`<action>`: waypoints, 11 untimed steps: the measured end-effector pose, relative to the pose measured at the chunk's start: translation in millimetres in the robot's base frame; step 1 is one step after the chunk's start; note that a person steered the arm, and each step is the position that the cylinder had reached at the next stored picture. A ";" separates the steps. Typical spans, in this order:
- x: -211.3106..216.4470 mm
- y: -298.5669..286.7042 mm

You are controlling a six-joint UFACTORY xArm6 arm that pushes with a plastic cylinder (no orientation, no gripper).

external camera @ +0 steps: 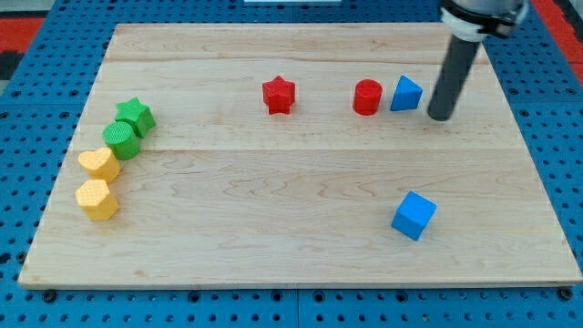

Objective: Move the blue cube towards the top right

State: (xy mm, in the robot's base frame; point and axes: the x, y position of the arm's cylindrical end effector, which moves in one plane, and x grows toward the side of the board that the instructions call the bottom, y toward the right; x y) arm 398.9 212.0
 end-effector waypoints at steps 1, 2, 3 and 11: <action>73.7 16.1; 134.5 -11.0; 127.8 -71.4; 132.1 -133.0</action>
